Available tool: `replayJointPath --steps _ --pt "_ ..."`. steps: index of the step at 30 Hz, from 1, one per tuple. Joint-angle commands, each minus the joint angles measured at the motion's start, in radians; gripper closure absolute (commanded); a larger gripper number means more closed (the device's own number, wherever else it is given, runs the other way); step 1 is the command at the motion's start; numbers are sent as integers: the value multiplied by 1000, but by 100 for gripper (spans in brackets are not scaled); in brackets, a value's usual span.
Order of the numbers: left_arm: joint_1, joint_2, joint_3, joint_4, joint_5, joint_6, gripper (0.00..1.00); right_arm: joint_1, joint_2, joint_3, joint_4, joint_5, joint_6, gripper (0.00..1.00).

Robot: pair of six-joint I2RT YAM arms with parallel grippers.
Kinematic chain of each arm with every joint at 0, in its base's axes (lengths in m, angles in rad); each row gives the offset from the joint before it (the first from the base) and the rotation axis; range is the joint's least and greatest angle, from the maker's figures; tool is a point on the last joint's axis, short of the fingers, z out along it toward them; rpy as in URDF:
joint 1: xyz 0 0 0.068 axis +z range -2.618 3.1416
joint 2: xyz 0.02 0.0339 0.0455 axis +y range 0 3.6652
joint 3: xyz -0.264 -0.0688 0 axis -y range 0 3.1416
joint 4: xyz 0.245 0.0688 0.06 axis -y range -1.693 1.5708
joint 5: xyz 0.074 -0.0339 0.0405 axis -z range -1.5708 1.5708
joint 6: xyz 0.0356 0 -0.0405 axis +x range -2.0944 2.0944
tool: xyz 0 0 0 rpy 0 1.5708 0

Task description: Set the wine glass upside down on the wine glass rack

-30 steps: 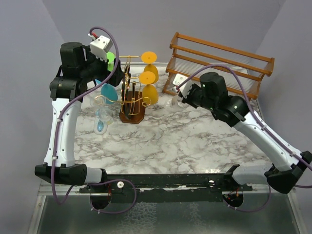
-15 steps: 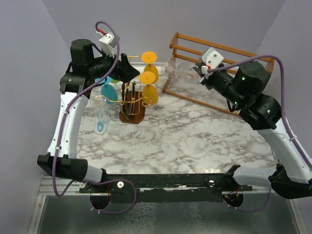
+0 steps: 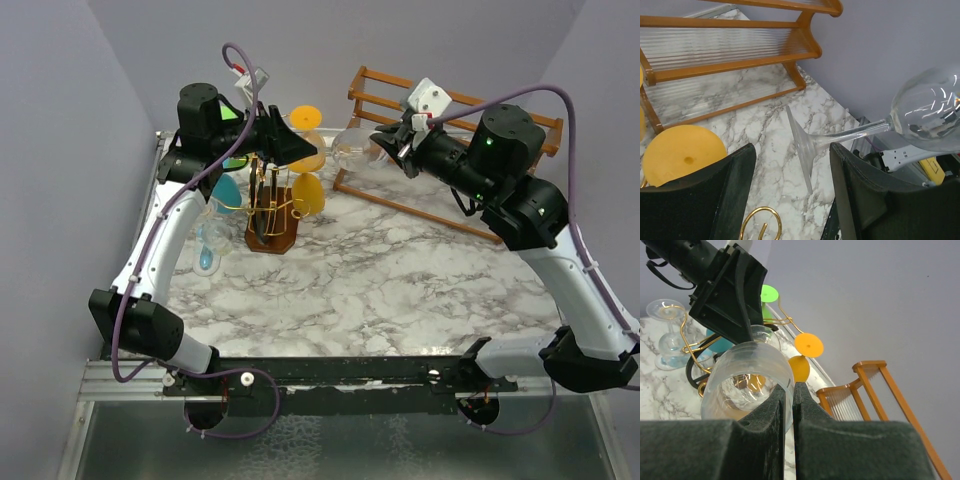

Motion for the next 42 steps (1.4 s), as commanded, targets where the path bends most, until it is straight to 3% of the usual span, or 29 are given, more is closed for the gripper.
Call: replayJointPath --steps 1,8,30,40,42 --pt "-3 -16 -36 104 67 -74 40 3 1 23 25 -49 44 99" --pt "-3 -11 -50 103 91 -89 58 3 5 13 35 -29 46 99" --pt "-3 -40 -67 68 66 -45 65 3 -40 -40 59 45 11 99" --pt "-3 -43 -77 72 71 -37 89 3 -36 -52 63 37 8 99" --pt "-4 -53 -100 118 85 -55 97 3 -32 -53 64 34 10 99"
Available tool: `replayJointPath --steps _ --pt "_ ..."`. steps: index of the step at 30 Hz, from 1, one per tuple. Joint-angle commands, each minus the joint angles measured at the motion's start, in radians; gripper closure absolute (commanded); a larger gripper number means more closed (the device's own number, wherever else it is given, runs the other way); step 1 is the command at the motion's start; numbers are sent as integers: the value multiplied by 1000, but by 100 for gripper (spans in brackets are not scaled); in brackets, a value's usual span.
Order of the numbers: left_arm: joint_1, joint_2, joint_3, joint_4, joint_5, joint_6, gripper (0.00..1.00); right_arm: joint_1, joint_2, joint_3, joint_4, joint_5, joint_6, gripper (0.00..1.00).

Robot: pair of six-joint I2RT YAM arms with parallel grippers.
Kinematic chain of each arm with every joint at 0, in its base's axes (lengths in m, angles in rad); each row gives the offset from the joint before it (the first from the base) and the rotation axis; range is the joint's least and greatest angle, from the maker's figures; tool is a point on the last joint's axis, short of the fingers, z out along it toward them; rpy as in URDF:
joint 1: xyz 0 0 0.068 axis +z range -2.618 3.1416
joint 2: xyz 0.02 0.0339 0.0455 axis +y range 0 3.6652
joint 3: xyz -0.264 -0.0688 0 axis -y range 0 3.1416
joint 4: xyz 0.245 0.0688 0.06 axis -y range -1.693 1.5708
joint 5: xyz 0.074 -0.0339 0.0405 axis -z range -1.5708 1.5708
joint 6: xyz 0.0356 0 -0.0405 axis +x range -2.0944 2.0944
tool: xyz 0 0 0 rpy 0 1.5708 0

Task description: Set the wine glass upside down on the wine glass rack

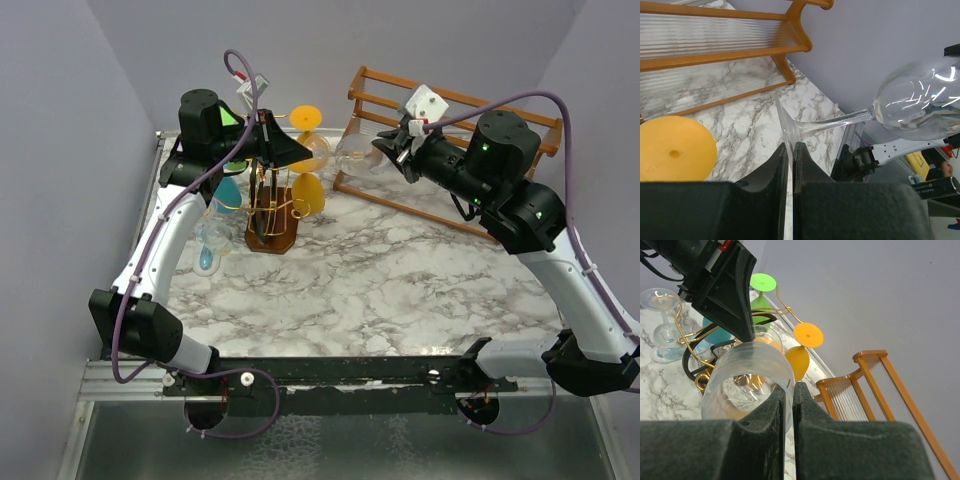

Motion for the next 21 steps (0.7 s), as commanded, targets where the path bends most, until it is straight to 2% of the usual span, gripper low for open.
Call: replayJointPath --steps 1,5,8,13,18,21 --pt "-4 -49 -46 85 26 -21 100 3 -15 -4 60 7 1 98" --pt "-3 -76 -75 142 19 -38 100 3 -16 -19 62 14 -12 98" --pt "-2 -81 -64 117 0 -13 100 3 -24 -41 58 15 -33 92" --pt "3 -74 -18 19 -61 66 100 3 -48 -74 54 24 -64 72" --pt "17 -74 -13 16 -69 68 100 0 -80 -93 50 38 -92 50" --pt "30 -71 -4 14 -72 68 100 -7 -99 -95 42 36 -98 42"
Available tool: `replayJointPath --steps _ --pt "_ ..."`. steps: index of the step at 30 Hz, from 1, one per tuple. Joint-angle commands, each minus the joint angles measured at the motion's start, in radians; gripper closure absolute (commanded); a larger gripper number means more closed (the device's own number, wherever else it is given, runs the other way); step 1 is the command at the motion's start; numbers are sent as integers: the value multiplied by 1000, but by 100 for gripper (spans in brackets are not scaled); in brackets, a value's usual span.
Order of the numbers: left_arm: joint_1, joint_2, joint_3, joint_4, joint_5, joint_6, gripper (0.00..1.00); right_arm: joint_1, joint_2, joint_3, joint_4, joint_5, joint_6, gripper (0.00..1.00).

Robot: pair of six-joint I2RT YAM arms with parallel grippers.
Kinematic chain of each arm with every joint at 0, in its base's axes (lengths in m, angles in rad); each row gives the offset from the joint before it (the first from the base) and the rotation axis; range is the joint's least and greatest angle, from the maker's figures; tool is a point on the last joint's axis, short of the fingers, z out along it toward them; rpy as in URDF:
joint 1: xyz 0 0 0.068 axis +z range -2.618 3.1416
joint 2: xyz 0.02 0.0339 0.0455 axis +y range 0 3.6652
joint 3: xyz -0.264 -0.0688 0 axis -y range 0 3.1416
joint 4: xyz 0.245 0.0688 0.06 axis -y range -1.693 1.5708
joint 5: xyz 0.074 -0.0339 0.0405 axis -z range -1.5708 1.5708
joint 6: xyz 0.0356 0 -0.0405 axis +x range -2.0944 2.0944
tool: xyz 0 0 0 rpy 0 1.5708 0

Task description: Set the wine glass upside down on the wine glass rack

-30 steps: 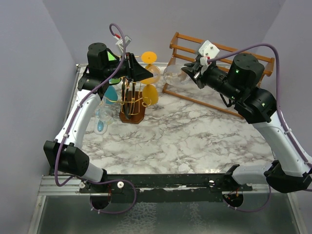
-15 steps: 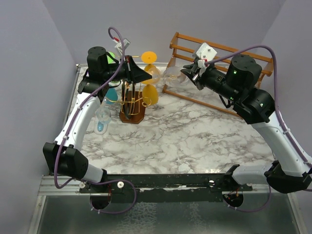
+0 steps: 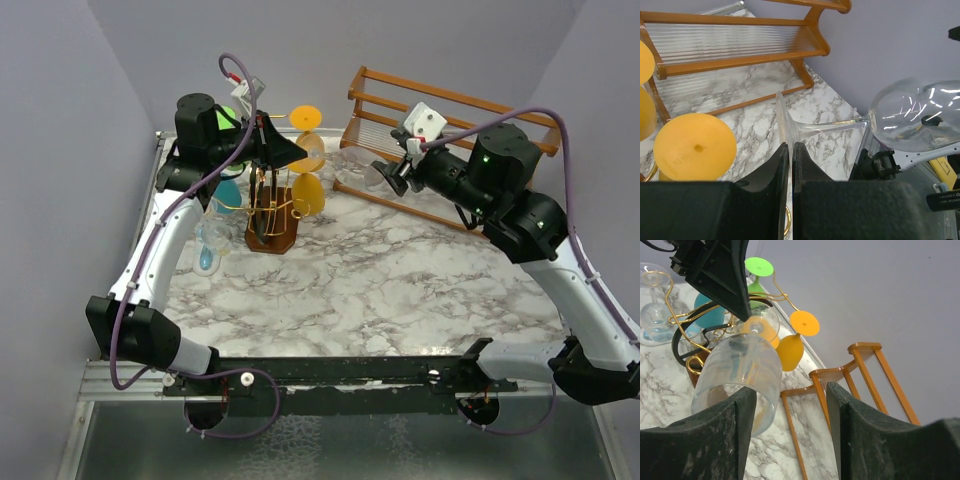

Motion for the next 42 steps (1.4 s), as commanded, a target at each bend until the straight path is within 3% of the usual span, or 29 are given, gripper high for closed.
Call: replayJointPath --steps 1,11,18,29,42 --pt "19 -32 47 1 -12 27 100 -11 -57 -3 35 26 -27 40" --pt "14 -10 179 -223 -189 245 100 -106 -140 -46 10 33 -59 28" --pt "-138 -42 228 -390 -455 566 100 -201 -150 -130 72 89 -8 22" --pt "-308 -141 153 -572 -520 989 100 -238 -52 -217 45 86 15 13" --pt "-333 -208 100 -766 -538 1368 100 -243 -16 -447 140 -43 -10 6"
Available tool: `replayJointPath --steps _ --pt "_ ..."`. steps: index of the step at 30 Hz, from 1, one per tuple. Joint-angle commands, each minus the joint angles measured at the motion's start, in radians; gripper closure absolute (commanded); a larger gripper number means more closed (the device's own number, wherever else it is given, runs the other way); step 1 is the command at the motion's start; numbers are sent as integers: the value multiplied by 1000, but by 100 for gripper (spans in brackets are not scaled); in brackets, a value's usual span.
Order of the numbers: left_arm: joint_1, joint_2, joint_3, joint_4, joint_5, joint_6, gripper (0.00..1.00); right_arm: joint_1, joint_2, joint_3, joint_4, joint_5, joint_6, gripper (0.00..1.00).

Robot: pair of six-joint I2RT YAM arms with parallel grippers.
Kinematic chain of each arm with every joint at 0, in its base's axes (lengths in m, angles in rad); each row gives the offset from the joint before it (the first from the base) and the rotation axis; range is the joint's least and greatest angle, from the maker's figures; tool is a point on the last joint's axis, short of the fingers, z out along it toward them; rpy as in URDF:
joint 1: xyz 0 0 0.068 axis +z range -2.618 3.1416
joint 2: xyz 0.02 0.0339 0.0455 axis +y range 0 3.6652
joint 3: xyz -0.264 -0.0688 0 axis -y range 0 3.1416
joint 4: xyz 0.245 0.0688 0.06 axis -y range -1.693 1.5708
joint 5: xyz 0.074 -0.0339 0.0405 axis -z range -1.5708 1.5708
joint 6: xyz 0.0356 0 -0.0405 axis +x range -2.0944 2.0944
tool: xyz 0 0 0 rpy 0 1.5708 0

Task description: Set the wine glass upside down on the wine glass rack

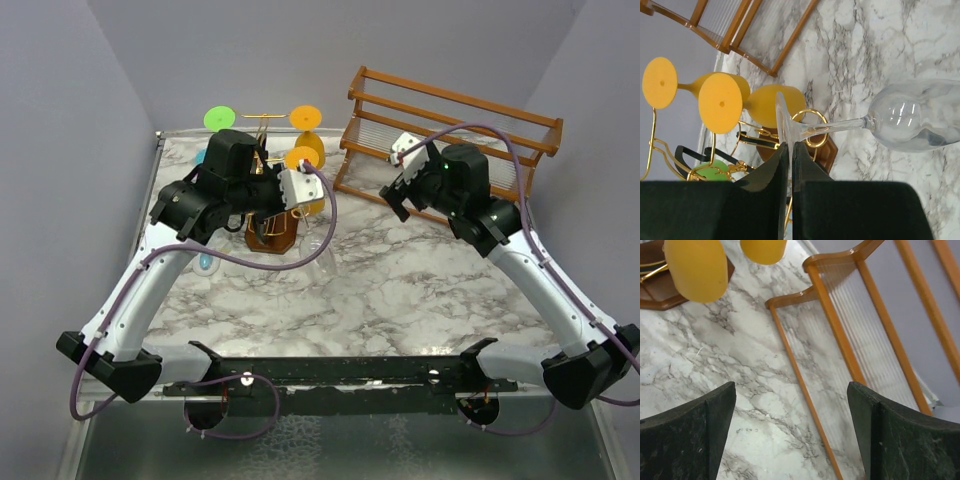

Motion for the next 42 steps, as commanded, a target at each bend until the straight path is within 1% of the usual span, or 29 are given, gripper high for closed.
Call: replayJointPath --steps 1,6,9,13,31,42 --pt "-4 -52 -4 -74 -23 203 100 -11 -10 -100 92 -67 -6 5" --pt "-3 -66 -14 -121 -74 341 100 -39 -28 -203 170 -104 14 0" --pt "-3 -68 -14 -143 -93 405 100 -58 -37 -239 190 -130 23 0" --pt "-6 -61 -23 -147 -102 450 100 -73 -52 -260 194 -156 29 0" --pt "-47 -48 -156 17 -251 499 100 -90 -46 -269 182 -183 32 1" --pt "-65 -42 -167 67 -253 493 100 -93 -37 -267 176 -189 29 0"
